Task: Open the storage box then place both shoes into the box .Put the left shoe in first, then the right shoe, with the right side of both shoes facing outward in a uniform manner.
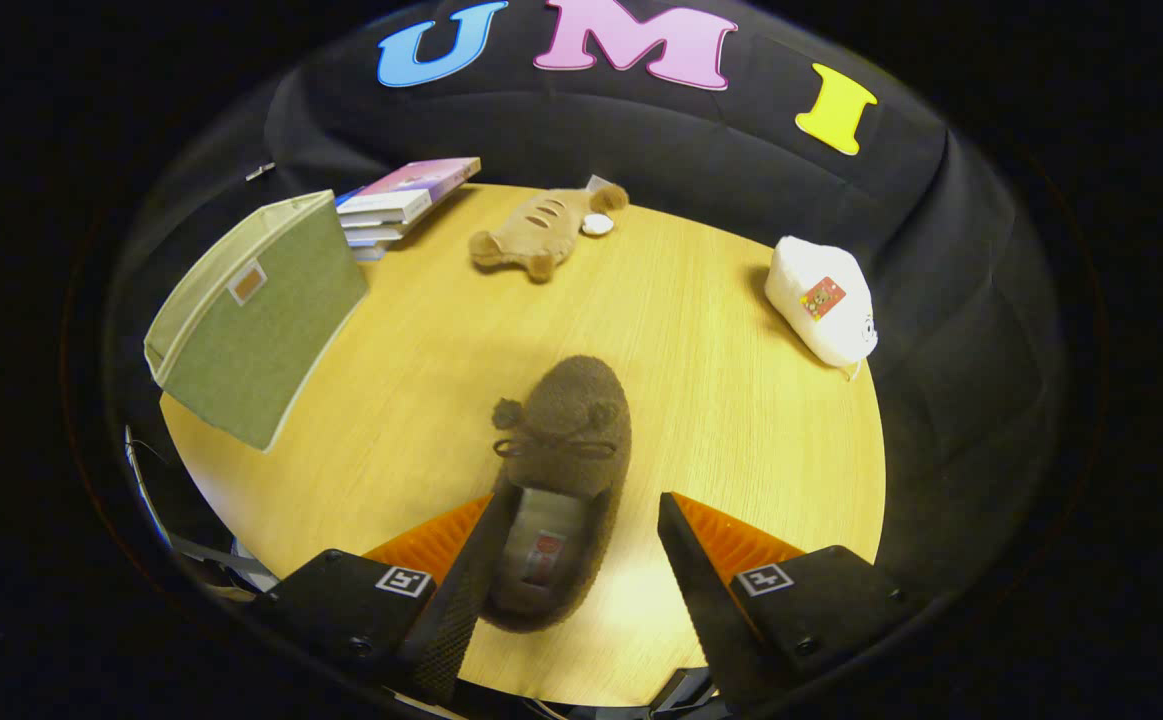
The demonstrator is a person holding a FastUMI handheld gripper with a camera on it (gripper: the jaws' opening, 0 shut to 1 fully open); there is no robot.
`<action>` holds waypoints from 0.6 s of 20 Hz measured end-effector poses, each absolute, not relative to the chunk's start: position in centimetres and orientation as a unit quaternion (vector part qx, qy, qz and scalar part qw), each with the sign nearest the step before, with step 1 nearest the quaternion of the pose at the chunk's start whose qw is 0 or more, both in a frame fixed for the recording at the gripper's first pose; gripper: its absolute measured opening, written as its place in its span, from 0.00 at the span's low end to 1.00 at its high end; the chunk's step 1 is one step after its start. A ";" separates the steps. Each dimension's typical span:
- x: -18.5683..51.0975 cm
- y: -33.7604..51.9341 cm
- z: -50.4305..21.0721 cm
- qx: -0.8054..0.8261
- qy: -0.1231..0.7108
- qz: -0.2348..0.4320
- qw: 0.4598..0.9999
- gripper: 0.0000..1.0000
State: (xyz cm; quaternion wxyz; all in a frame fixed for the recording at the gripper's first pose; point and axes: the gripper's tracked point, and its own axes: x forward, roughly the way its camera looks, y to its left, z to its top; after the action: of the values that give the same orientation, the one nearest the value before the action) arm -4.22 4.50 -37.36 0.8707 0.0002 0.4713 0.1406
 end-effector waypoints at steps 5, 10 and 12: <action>-2.7 4.1 -41.6 0.001 0.492 0.122 0.862 0.84; -0.6 5.2 -43.1 0.008 0.491 0.116 0.863 0.65; -0.3 5.4 -43.5 -0.007 0.489 0.111 0.865 0.44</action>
State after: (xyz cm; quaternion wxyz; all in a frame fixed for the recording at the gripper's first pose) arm -0.34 5.42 -43.52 0.8654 -0.0072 0.4887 0.1106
